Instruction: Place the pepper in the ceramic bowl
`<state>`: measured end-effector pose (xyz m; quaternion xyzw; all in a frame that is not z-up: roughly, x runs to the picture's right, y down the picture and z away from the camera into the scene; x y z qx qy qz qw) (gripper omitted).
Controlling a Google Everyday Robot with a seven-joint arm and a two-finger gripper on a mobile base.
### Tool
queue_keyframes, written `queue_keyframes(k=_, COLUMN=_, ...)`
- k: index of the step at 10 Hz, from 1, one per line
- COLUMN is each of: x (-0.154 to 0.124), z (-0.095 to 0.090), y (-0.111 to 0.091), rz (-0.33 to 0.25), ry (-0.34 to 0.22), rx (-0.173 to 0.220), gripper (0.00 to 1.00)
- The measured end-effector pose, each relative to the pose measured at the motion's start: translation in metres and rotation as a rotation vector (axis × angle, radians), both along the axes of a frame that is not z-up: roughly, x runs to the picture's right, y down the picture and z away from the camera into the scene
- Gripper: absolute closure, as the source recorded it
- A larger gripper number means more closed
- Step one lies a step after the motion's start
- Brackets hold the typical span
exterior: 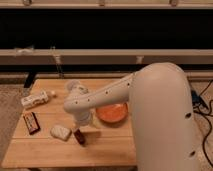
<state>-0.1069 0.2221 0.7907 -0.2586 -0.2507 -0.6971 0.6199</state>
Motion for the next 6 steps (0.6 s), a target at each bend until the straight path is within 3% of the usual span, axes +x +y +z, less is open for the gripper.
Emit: queue_keyframes(k=6, x=-0.021, z=0.001, y=0.022, rz=-0.095, ry=-0.061, rx=-0.037, gripper=0.20)
